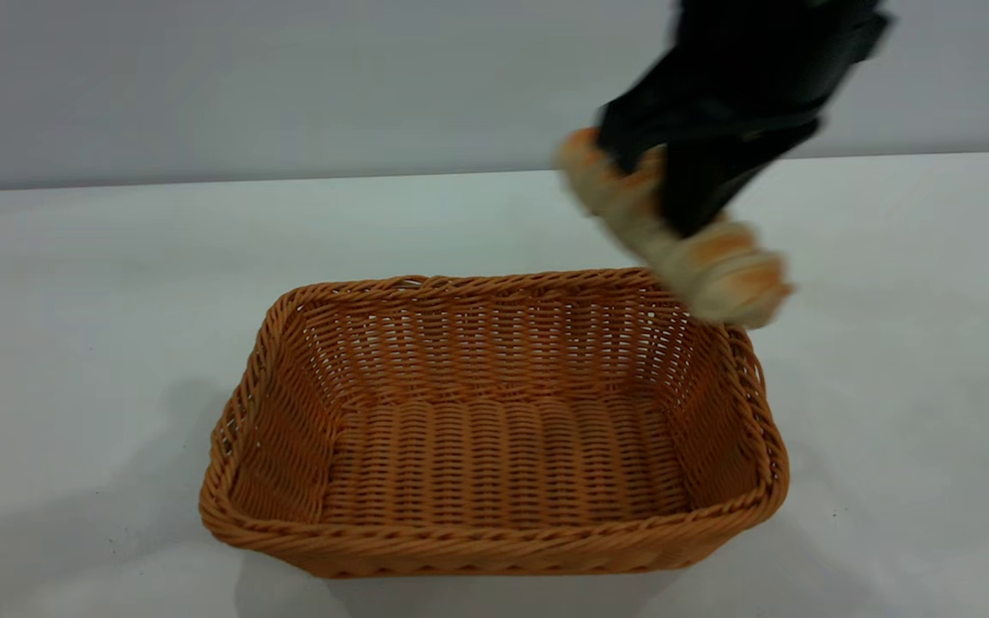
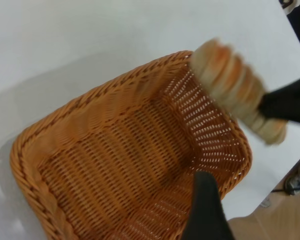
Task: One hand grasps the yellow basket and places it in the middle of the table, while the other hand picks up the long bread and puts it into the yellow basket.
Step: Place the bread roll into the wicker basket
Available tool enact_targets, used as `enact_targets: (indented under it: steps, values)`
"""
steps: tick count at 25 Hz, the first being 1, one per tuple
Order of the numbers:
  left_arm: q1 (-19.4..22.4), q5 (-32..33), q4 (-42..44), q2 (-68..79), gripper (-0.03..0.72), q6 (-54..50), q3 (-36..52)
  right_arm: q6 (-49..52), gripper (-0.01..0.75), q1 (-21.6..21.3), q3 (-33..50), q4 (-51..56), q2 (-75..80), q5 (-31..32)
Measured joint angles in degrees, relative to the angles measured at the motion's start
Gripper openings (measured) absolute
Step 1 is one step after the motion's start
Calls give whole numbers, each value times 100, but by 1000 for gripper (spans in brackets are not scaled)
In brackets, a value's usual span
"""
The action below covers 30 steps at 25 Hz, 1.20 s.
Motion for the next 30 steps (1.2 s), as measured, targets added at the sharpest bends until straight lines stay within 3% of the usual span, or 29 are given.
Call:
enact_targets:
  steps: [4,11,14,19,21,24,30]
  values:
    - [0,0,-27,-18,569,4,0,-91,18,314,0,7,339,-364]
    - [0,-29,-27,-294,568,219,0,-175,44,334,0,1,1067,-782]
    - [0,-29,-27,-402,568,237,0,-276,135,334,0,1,1210,-885]
    - [0,-16,-27,-475,568,257,0,-299,406,334,0,1,1275,-910]
    - [0,-11,-27,-475,568,257,0,-299,480,334,0,1,1275,-938]
    - [0,-11,-27,-483,568,300,0,-299,526,334,0,1,1240,-943]
    - [0,-58,116,-700,568,601,0,-299,511,334,0,-228,904,-928]
